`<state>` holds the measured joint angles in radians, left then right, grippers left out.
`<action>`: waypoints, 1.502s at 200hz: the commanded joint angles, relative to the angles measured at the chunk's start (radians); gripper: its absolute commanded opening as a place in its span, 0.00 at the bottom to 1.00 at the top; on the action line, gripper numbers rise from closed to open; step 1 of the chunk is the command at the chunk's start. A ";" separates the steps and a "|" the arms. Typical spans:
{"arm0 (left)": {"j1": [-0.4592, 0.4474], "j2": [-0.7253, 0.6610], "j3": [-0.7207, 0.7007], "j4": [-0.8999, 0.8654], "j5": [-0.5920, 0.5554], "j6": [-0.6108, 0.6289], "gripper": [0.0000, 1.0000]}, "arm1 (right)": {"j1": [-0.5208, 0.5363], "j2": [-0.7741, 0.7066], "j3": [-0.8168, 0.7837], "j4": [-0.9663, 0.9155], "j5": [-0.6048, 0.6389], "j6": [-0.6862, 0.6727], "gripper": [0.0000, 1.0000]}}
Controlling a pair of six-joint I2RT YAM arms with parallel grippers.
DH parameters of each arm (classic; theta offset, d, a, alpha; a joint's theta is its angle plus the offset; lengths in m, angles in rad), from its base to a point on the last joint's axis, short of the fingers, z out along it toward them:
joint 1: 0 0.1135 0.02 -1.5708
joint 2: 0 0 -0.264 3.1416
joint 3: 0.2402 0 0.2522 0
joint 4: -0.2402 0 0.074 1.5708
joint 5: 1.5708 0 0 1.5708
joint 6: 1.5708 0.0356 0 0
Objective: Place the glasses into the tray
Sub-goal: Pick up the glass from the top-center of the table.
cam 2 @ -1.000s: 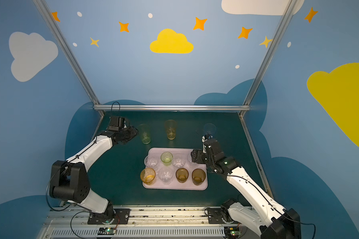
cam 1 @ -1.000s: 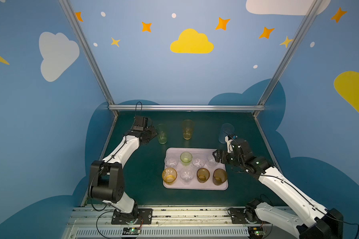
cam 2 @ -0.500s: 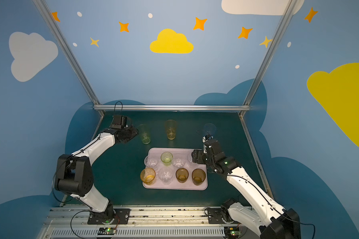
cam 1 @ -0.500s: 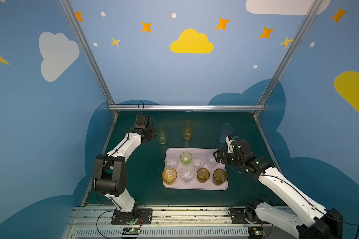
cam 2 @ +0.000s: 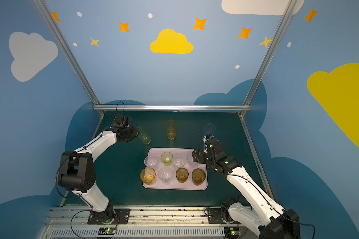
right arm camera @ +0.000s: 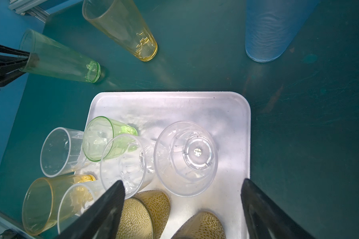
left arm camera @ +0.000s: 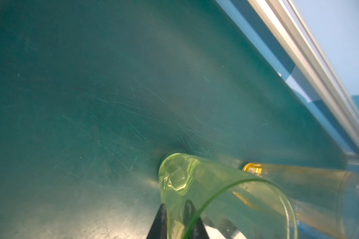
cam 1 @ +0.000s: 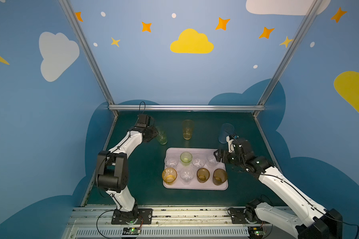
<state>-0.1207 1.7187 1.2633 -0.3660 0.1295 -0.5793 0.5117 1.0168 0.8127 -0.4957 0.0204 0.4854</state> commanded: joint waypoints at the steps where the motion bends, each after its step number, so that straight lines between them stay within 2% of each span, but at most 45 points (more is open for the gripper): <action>1: -0.004 0.010 0.037 -0.045 -0.001 0.009 0.10 | -0.010 0.006 -0.003 0.026 -0.013 -0.013 0.88; 19: -0.005 0.010 0.049 -0.064 -0.003 0.009 0.04 | -0.014 0.016 -0.002 0.044 -0.033 0.000 0.88; 82: -0.016 -0.051 0.033 -0.096 0.021 0.024 0.04 | -0.023 0.090 0.033 0.076 -0.094 0.006 0.88; 133: -0.073 -0.136 -0.001 -0.124 0.039 0.046 0.04 | -0.028 0.132 0.050 0.122 -0.131 -0.005 0.88; 168: -0.093 -0.171 0.021 -0.182 0.032 0.067 0.10 | -0.031 0.147 0.073 0.128 -0.139 -0.024 0.88; 182: -0.103 -0.182 0.034 -0.198 0.034 0.072 0.04 | -0.032 0.147 0.077 0.132 -0.140 -0.030 0.88; 247: -0.174 -0.212 0.094 -0.273 0.037 0.091 0.04 | -0.035 0.122 0.015 0.219 -0.177 -0.015 0.88; 300: -0.241 -0.174 0.150 -0.378 0.012 0.109 0.04 | -0.039 0.107 -0.010 0.237 -0.177 -0.007 0.88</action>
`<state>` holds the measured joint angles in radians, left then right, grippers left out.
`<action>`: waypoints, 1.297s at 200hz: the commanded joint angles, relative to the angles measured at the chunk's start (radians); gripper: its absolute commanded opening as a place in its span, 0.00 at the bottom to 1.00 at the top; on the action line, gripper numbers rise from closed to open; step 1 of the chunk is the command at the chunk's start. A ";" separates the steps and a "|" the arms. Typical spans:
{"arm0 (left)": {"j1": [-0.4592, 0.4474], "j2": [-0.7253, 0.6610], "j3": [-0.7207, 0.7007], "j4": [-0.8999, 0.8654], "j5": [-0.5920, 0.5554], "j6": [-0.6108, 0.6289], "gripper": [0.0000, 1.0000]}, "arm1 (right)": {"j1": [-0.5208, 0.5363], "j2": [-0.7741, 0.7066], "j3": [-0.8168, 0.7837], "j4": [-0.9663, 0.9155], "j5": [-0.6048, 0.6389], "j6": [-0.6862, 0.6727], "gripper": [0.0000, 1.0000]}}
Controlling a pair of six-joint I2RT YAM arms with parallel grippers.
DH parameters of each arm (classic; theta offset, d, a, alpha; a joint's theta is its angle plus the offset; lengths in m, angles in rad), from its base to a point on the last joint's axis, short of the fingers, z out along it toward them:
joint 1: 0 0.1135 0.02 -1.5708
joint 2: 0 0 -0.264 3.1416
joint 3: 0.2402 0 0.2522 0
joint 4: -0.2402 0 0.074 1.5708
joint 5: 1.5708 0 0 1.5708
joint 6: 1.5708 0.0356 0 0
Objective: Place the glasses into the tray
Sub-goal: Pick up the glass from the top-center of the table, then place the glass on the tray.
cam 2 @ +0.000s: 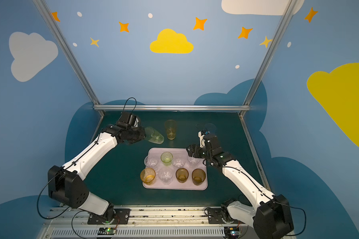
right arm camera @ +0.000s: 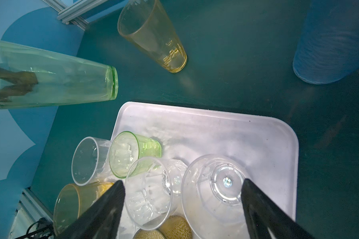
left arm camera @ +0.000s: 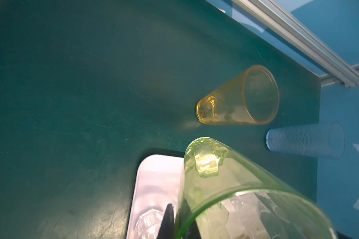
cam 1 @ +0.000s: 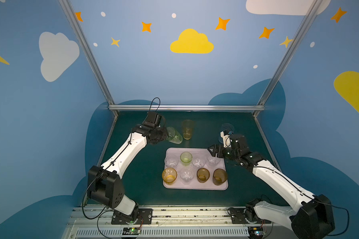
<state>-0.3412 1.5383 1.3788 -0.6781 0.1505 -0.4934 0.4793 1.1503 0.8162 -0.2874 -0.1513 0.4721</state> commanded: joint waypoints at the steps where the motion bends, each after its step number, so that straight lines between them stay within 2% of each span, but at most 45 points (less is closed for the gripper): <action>1: -0.021 0.007 0.036 -0.068 -0.009 0.024 0.04 | -0.007 -0.027 -0.013 0.027 -0.005 0.007 0.88; 30: -0.050 0.035 0.062 -0.141 -0.009 0.028 0.04 | -0.011 -0.038 -0.016 0.021 -0.004 0.005 0.88; 63: -0.075 0.040 0.051 -0.178 -0.062 0.039 0.04 | -0.013 -0.053 -0.031 0.013 0.004 0.004 0.88; 164: -0.125 0.110 0.081 -0.248 -0.171 0.081 0.04 | -0.027 -0.027 -0.039 -0.015 -0.040 0.040 0.88; 224: -0.128 0.162 0.096 -0.246 -0.180 0.084 0.04 | -0.033 -0.026 -0.037 -0.038 -0.037 0.037 0.88; 235: -0.127 0.169 0.099 -0.243 -0.178 0.083 0.10 | -0.035 -0.027 -0.037 -0.042 -0.036 0.039 0.88; 259: -0.128 0.181 0.107 -0.239 -0.175 0.082 0.11 | -0.039 -0.026 -0.037 -0.052 -0.031 0.041 0.88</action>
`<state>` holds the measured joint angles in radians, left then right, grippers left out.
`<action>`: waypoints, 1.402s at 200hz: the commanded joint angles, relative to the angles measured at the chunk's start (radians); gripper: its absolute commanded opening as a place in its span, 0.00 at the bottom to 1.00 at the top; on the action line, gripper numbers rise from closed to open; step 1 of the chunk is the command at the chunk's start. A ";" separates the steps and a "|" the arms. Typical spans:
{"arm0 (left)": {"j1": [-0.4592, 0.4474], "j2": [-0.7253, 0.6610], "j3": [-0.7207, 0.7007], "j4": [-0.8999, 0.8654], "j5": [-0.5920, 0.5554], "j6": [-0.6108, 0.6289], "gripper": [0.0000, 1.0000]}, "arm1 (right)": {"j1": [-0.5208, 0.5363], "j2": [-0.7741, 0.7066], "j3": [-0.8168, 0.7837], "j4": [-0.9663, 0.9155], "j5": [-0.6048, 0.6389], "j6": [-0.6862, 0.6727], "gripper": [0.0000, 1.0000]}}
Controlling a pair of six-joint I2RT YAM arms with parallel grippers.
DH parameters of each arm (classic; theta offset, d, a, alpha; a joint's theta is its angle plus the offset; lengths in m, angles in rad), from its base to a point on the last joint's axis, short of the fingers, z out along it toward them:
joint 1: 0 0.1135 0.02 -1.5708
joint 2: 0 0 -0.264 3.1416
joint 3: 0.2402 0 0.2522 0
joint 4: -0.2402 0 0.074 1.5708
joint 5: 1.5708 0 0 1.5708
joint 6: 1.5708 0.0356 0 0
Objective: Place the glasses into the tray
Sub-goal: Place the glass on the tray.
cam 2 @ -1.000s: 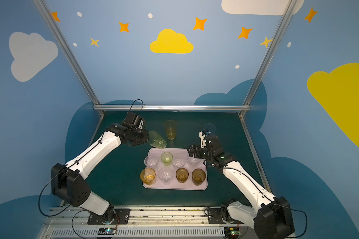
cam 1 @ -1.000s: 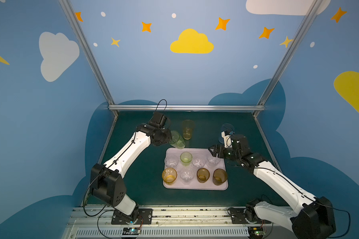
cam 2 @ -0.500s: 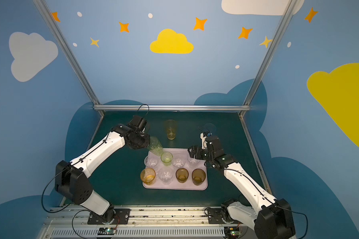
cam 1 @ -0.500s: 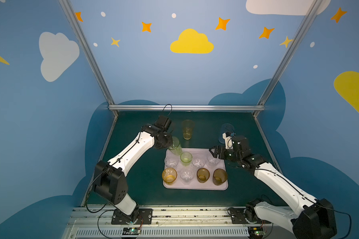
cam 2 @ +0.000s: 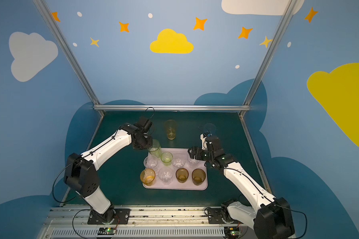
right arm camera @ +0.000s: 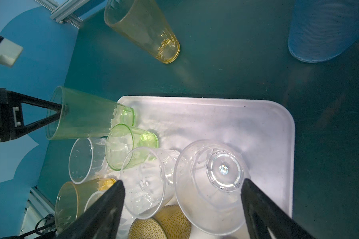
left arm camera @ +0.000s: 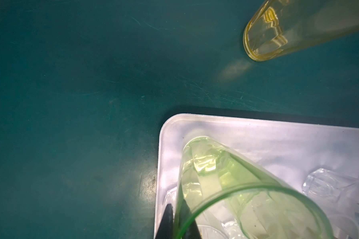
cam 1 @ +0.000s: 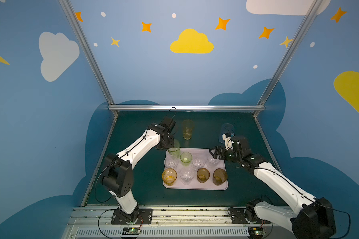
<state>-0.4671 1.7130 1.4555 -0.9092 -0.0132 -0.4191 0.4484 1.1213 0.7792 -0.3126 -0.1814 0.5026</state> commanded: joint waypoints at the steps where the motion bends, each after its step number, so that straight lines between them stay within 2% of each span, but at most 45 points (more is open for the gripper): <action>1: -0.001 0.008 0.030 -0.007 -0.011 0.008 0.11 | -0.008 0.003 -0.001 -0.027 -0.001 0.010 0.88; 28: -0.001 0.023 0.046 -0.014 -0.016 0.012 0.19 | -0.011 0.002 -0.002 -0.041 0.003 0.011 0.88; 41: -0.002 0.024 0.053 -0.019 -0.018 0.014 0.37 | -0.013 -0.001 -0.002 -0.046 0.003 0.013 0.88; 58: -0.001 0.013 0.054 -0.017 -0.023 0.017 0.35 | -0.014 -0.004 -0.002 -0.050 0.005 0.013 0.88; 74: -0.002 -0.008 0.054 -0.016 -0.046 0.019 0.54 | -0.016 -0.008 0.000 -0.057 0.011 0.013 0.88; 123: -0.001 -0.100 0.052 -0.020 -0.117 0.033 0.74 | -0.020 -0.005 0.067 -0.140 -0.018 0.015 0.88; 131: 0.001 -0.121 0.050 -0.016 -0.119 0.035 0.81 | -0.019 -0.005 0.085 -0.163 -0.021 0.010 0.88; 137: 0.001 -0.139 0.045 -0.012 -0.120 0.038 0.97 | -0.019 -0.006 0.098 -0.179 -0.021 0.008 0.88; 140: -0.001 -0.150 0.042 -0.008 -0.121 0.040 1.00 | -0.019 -0.007 0.103 -0.184 -0.021 0.008 0.88; 172: 0.000 -0.315 -0.081 0.131 -0.171 0.007 1.00 | -0.020 -0.015 0.177 -0.262 -0.015 -0.003 0.88; 199: 0.002 -0.515 -0.357 0.455 -0.185 -0.002 1.00 | -0.020 -0.008 0.269 -0.304 -0.020 -0.006 0.88; 215: 0.007 -0.583 -0.460 0.564 -0.190 -0.040 1.00 | -0.019 -0.001 0.311 -0.298 0.001 0.011 0.88; 242: 0.007 -0.613 -0.511 0.597 -0.154 -0.070 1.00 | -0.019 0.046 0.373 -0.263 0.019 0.045 0.88; 280: 0.007 -0.602 -0.532 0.568 -0.088 -0.126 1.00 | -0.017 0.201 0.520 -0.276 0.014 0.049 0.88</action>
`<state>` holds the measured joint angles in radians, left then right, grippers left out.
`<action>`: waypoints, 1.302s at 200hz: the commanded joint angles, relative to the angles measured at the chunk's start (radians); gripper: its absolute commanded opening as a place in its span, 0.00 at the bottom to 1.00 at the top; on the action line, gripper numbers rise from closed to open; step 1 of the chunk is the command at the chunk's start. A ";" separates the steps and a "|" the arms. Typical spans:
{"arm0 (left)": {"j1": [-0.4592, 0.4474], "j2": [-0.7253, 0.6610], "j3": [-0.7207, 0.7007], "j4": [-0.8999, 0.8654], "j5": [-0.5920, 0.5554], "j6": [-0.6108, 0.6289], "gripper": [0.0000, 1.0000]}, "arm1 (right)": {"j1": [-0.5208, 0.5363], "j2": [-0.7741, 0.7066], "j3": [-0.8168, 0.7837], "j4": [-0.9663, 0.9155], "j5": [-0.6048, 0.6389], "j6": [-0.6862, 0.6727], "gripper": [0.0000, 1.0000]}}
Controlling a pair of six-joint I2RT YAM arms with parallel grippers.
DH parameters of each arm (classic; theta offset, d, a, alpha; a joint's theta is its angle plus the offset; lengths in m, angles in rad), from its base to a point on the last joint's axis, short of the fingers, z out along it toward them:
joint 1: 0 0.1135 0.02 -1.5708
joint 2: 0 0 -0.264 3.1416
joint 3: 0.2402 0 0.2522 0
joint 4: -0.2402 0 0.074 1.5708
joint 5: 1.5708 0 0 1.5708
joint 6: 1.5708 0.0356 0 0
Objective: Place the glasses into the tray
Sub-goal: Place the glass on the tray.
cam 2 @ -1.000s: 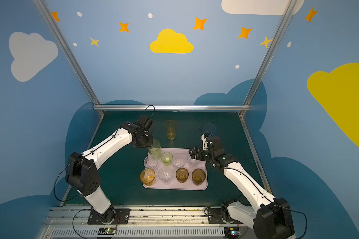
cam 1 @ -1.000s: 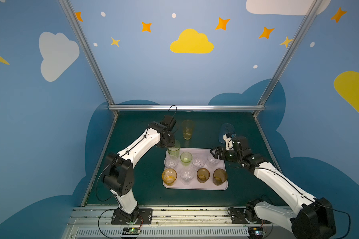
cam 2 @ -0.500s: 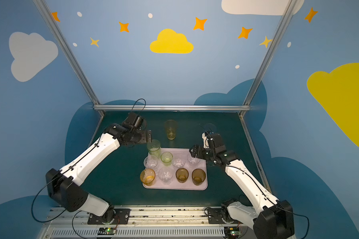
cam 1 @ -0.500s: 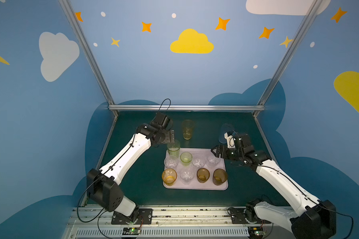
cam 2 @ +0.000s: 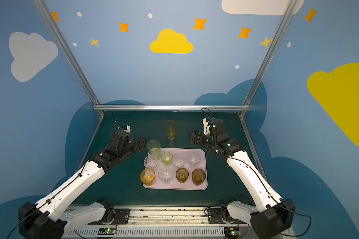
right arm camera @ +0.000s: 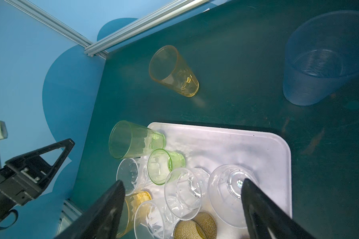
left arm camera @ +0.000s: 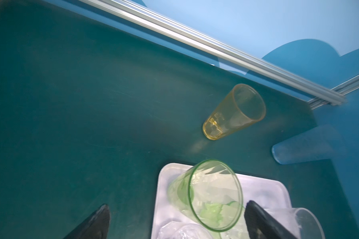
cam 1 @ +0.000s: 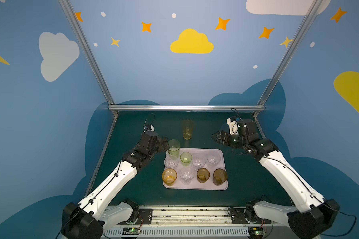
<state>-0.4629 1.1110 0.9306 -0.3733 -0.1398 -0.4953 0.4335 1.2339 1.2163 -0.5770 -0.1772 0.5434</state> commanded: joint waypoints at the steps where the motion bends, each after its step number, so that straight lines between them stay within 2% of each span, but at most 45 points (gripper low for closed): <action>1: 0.002 0.000 -0.007 0.030 0.038 -0.051 1.00 | -0.003 0.093 0.087 -0.012 0.010 0.008 0.88; 88: 0.008 -0.144 -0.134 0.095 -0.030 -0.072 1.00 | 0.006 0.456 0.388 -0.069 -0.021 0.004 0.82; 147: 0.012 -0.194 -0.216 0.165 0.004 -0.092 1.00 | 0.043 0.658 0.576 -0.096 0.020 -0.016 0.65; 168: 0.013 -0.211 -0.238 0.228 0.080 -0.040 1.00 | 0.053 0.717 0.638 -0.102 0.038 -0.034 0.60; 190: 0.013 -0.229 -0.273 0.290 0.082 -0.036 1.00 | 0.059 0.788 0.713 -0.135 0.060 -0.047 0.54; 218: 0.012 -0.231 -0.273 0.278 0.089 -0.026 1.00 | 0.069 0.860 0.789 -0.161 0.077 -0.058 0.45; 239: 0.012 -0.231 -0.277 0.267 0.082 -0.029 1.00 | 0.071 0.909 0.838 -0.176 0.065 -0.061 0.33; 260: 0.013 -0.229 -0.280 0.264 0.080 -0.030 1.00 | 0.073 0.957 0.897 -0.204 0.040 -0.063 0.31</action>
<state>-0.4534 0.8883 0.6571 -0.1219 -0.0616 -0.5381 0.4995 2.1502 2.0441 -0.7258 -0.1226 0.4919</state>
